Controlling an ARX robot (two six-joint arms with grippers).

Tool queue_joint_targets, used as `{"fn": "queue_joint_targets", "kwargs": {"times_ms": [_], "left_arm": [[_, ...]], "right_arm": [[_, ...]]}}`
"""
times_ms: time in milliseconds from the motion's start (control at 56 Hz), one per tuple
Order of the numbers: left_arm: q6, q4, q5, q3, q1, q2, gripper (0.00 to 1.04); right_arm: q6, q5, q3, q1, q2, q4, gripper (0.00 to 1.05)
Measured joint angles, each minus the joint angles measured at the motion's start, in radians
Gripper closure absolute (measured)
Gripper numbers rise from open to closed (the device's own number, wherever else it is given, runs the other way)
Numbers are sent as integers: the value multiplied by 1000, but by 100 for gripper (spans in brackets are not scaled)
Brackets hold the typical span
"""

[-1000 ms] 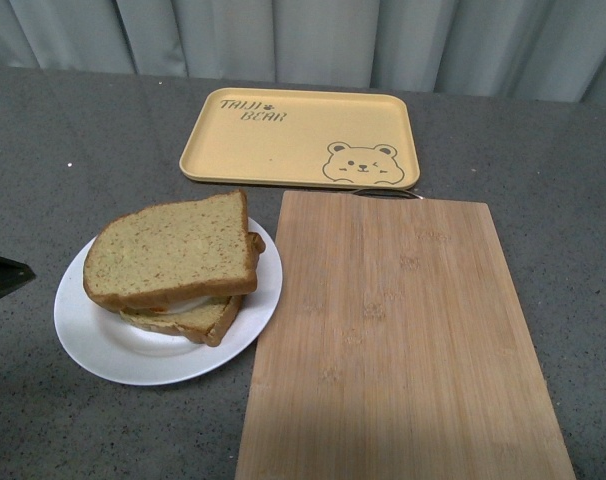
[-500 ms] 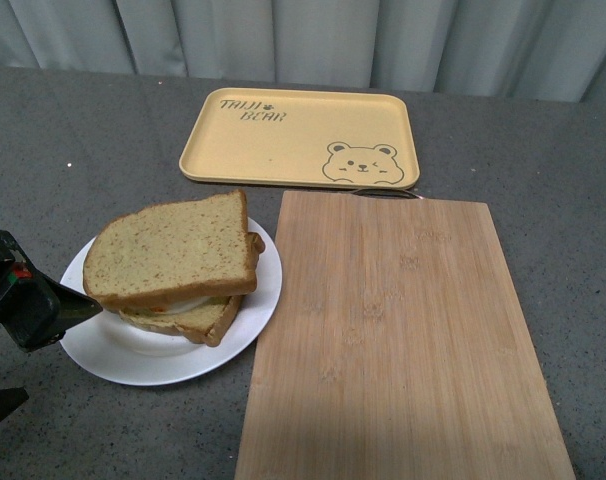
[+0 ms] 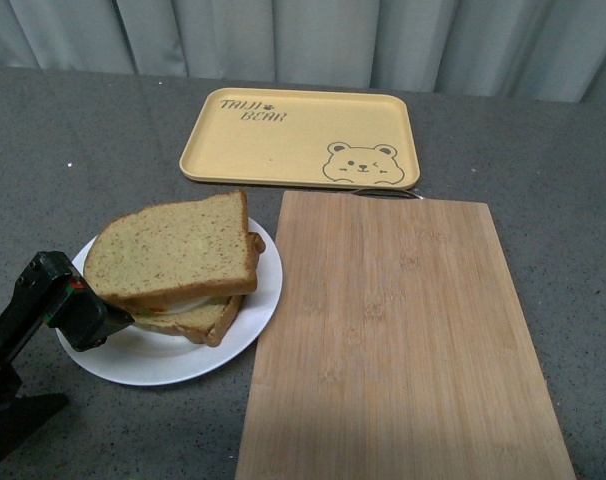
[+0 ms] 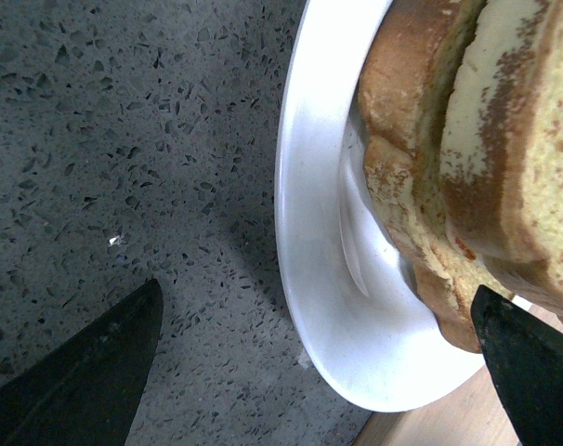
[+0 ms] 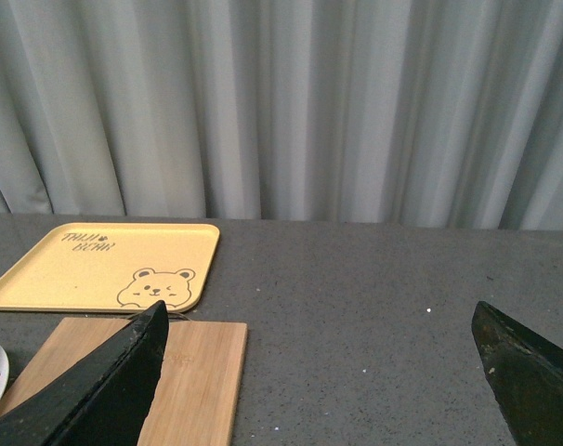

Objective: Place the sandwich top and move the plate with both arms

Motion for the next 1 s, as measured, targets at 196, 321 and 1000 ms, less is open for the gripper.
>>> {"fn": "queue_joint_targets", "kwargs": {"times_ms": [196,321,1000], "left_arm": [[-38,-6,6,42,19,56,36],[-54,-6,23,54,28,75,53],[-246,169,256,4,70,-20,101]], "right_arm": [[0,0,0,0,0,0,9],[0,0,0,0,0,0,9],[0,0,0,0,0,0,9]]}}
